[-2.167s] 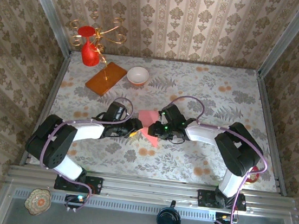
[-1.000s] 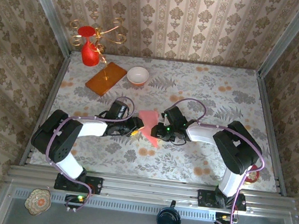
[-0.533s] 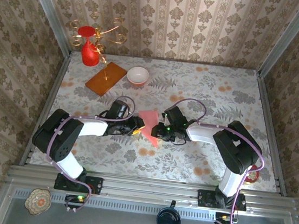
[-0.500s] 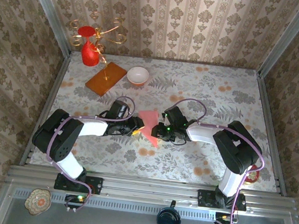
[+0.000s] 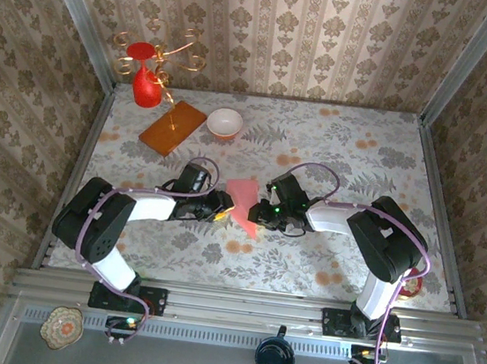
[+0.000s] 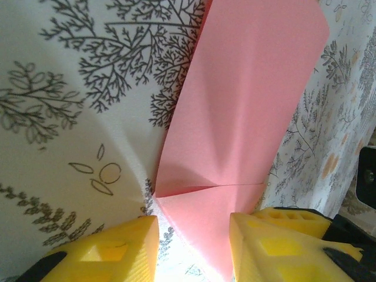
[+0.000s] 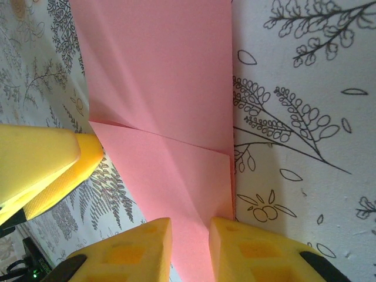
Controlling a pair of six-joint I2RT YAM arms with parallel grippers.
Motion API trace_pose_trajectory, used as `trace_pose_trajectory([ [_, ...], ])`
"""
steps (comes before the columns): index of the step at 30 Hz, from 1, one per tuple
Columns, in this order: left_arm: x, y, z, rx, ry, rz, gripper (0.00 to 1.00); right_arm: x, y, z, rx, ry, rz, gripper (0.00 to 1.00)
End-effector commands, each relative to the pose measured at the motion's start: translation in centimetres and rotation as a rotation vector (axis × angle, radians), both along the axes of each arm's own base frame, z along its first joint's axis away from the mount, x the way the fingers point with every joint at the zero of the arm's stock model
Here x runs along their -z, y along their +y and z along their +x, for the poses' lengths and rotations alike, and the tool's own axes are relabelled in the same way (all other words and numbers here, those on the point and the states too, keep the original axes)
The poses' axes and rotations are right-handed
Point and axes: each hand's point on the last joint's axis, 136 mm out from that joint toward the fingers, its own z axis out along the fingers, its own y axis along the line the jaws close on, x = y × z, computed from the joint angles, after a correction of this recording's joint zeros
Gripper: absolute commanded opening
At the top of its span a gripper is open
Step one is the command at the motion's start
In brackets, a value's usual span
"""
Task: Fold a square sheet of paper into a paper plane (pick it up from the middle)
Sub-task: Fourth fold the wing at the center of the table.
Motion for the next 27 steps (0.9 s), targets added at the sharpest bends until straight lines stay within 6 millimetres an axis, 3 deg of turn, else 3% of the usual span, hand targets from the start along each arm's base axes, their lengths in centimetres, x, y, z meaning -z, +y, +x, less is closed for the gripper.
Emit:
trace_pose_trajectory([
  [1,-1.1,-1.1,0.9,0.008,-0.018,-0.054,0.37,2.3,-1.5,-0.9,0.029,0.058,-0.058,0.27],
  [17,-2.6,-1.7,1.6,0.023,-0.053,-0.137,0.37,2.4,-1.7,-0.9,0.030,0.056,-0.059,0.26],
  [27,-2.4,-2.1,1.6,0.110,-0.031,-0.169,0.35,2.2,-1.8,-0.8,0.030,0.049,-0.054,0.26],
])
